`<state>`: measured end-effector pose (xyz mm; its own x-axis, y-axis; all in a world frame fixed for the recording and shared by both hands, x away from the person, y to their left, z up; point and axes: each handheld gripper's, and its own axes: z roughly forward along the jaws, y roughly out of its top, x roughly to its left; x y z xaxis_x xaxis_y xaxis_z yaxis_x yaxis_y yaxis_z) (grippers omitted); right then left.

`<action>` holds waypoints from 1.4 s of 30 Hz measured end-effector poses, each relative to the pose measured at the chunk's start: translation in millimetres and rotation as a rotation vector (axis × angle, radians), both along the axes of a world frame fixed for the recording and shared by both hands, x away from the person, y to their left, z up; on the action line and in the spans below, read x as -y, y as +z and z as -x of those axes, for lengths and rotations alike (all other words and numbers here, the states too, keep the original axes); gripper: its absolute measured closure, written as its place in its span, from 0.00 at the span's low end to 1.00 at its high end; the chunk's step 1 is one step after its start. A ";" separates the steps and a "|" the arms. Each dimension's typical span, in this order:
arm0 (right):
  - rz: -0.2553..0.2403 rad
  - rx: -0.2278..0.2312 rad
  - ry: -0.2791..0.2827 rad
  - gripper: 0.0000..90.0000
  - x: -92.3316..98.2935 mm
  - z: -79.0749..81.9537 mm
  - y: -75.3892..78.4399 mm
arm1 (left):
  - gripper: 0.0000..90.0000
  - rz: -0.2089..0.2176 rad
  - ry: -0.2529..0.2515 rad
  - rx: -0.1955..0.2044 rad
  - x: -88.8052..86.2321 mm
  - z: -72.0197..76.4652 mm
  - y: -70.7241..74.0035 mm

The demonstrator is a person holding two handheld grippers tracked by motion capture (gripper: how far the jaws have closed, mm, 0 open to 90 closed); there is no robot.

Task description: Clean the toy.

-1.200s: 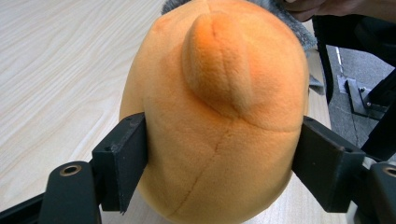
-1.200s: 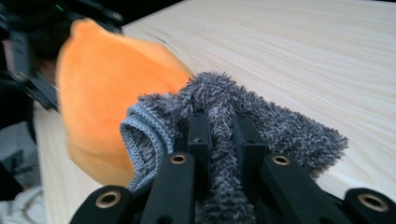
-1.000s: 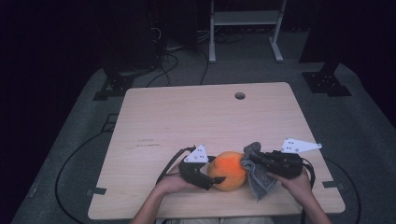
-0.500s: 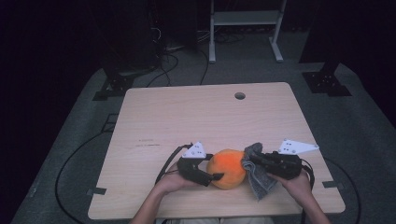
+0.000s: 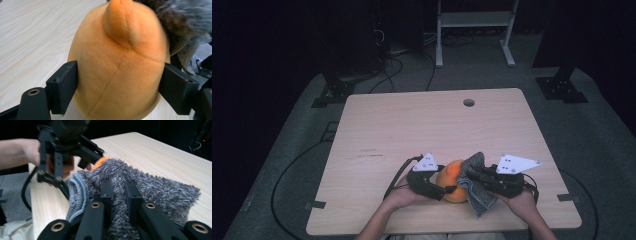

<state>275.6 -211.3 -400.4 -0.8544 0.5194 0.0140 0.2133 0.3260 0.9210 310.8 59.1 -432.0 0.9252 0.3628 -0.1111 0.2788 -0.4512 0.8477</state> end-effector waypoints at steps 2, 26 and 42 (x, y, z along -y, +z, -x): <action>-0.006 -0.014 -0.007 0.88 5.2 -1.9 -2.6 | 0.23 -0.002 -0.004 0.001 -0.1 -0.1 0.0; 0.073 0.081 0.024 0.88 -20.7 16.6 28.3 | 0.27 -0.070 -0.095 0.121 23.6 21.7 2.0; 0.055 0.004 -0.002 0.88 -5.9 4.5 17.6 | 0.26 -0.054 -0.086 0.117 23.3 18.5 -0.1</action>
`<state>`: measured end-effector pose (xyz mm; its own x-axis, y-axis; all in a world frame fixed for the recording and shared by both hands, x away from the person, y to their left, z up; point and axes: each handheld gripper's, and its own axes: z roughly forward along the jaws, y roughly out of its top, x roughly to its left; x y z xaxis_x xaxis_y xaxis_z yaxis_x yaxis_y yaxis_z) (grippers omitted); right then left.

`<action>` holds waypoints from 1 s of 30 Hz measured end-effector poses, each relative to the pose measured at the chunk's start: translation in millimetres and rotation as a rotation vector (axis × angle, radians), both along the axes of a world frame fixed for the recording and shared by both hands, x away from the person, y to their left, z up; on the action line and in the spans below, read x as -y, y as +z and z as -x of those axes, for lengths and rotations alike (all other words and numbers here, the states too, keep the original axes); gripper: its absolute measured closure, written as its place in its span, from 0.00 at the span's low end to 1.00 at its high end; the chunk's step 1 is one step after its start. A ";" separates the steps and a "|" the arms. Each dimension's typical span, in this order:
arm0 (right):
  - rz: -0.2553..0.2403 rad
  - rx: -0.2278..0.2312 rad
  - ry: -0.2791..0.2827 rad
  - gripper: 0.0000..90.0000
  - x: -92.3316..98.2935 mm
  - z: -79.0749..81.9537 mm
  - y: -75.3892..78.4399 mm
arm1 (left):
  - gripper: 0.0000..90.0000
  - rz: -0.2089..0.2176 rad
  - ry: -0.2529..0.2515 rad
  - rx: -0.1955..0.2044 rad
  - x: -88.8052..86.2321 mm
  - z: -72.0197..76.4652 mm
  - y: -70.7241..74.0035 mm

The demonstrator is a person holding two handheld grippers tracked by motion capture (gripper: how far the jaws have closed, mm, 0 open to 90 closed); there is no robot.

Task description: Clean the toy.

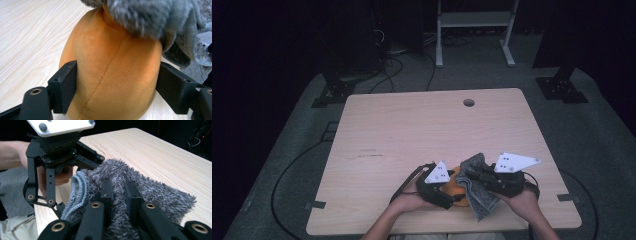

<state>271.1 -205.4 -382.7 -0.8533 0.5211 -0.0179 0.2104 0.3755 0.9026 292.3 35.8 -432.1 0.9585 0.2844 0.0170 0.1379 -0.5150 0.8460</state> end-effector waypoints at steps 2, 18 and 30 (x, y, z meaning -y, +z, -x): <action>-0.002 -0.003 -0.006 0.88 2.9 -1.5 -0.6 | 0.26 -0.001 -0.001 0.002 -0.6 -0.3 -0.3; -0.034 -0.113 -0.119 0.88 43.0 -23.4 -24.0 | 0.27 0.011 -0.007 -0.028 -8.5 -4.5 -1.7; -0.072 -0.093 -0.071 0.88 38.3 -17.7 -19.2 | 0.28 0.038 0.022 -0.075 -16.3 -12.0 -3.1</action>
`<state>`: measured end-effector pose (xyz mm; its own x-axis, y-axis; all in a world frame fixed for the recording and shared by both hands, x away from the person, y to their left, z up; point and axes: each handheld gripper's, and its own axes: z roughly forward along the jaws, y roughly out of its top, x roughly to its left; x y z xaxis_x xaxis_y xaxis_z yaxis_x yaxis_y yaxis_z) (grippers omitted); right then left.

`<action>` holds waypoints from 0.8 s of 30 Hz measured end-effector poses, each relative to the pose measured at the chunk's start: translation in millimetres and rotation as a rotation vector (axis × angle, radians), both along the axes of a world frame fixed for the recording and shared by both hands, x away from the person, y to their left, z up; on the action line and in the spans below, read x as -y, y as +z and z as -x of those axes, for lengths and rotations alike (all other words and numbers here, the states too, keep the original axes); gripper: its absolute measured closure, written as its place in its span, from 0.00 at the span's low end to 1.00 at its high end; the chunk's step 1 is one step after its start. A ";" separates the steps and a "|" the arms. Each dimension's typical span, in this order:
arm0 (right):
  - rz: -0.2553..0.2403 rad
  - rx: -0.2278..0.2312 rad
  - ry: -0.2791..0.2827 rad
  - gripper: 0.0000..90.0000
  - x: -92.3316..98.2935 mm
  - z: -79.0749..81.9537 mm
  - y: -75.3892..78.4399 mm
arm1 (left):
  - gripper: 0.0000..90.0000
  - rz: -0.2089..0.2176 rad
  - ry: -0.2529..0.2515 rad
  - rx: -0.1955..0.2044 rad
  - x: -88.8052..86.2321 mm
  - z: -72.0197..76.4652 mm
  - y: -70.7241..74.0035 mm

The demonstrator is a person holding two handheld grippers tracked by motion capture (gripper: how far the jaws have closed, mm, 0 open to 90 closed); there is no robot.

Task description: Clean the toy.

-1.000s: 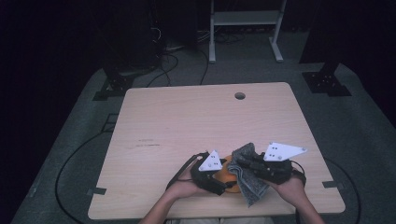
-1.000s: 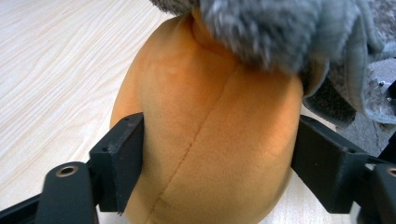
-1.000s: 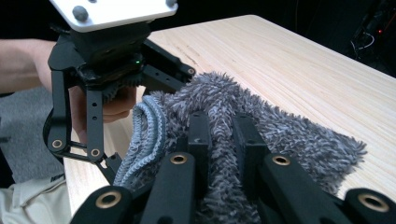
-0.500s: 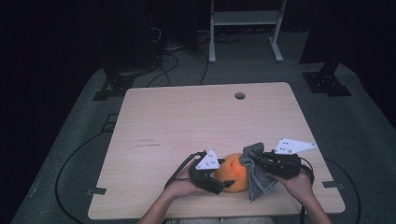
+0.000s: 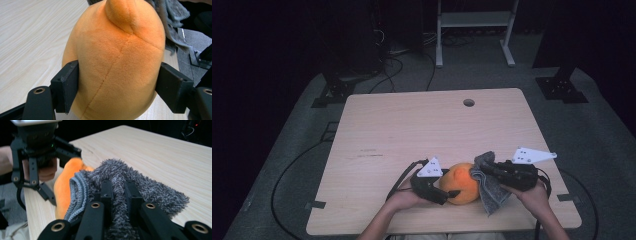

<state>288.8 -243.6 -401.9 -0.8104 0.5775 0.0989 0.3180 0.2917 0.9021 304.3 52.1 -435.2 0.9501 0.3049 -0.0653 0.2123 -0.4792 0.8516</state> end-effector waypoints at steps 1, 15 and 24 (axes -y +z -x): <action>0.005 -0.007 -0.002 0.88 -0.5 -0.9 -2.7 | 0.28 0.007 0.005 -0.006 -0.3 -0.4 -0.5; -0.022 0.045 0.016 0.88 -5.3 9.5 10.3 | 0.29 0.066 0.068 -0.077 -6.4 -10.8 -3.3; 0.042 0.058 0.069 0.88 -24.8 12.6 3.0 | 0.20 0.067 0.034 -0.065 -5.5 -11.1 -5.1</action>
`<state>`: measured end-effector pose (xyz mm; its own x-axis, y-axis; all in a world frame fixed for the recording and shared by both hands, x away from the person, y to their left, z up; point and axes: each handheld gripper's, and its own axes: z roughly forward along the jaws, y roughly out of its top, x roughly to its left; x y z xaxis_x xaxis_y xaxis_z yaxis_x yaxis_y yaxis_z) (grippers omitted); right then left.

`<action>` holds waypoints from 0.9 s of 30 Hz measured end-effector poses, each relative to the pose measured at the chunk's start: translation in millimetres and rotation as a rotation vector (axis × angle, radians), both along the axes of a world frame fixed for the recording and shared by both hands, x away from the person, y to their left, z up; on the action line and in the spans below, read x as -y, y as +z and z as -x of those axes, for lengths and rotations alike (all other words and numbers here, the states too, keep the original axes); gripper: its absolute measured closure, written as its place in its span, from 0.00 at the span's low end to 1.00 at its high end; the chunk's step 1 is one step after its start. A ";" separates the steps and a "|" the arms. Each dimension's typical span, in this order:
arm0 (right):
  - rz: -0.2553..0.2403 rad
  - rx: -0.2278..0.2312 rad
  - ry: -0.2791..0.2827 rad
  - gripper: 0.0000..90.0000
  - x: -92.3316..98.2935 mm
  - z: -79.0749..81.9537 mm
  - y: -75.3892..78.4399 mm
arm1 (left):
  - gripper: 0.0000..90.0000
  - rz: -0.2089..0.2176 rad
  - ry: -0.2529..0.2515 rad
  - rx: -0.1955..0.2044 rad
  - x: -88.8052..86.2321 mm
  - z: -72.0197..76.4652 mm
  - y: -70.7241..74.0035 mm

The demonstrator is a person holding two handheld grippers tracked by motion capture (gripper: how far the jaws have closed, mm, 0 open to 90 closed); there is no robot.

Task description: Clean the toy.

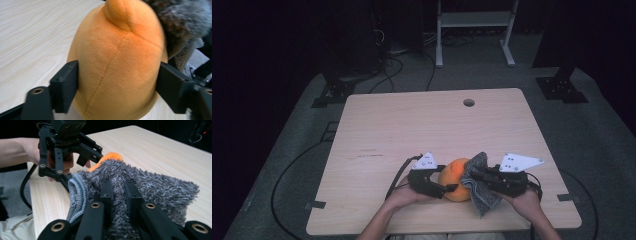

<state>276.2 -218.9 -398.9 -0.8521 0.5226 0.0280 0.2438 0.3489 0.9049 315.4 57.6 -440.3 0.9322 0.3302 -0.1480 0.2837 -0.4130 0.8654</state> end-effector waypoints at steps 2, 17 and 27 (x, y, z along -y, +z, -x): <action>-0.004 -0.002 -0.007 0.88 1.3 0.2 -0.8 | 0.14 -0.023 -0.002 0.021 3.2 0.2 -2.8; 0.001 -0.080 -0.133 0.88 40.5 -19.2 -17.4 | 0.35 0.033 0.064 -0.024 -0.5 -3.3 5.5; -0.119 -0.019 -0.069 0.88 29.2 -8.0 10.9 | 0.41 -0.096 0.069 0.124 -1.6 13.7 41.5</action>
<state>284.2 -248.1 -388.0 -0.8130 0.5720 0.1093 0.2810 0.2210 0.9339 301.7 59.2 -398.8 0.9162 0.4008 0.0016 0.2078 -0.4785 0.8531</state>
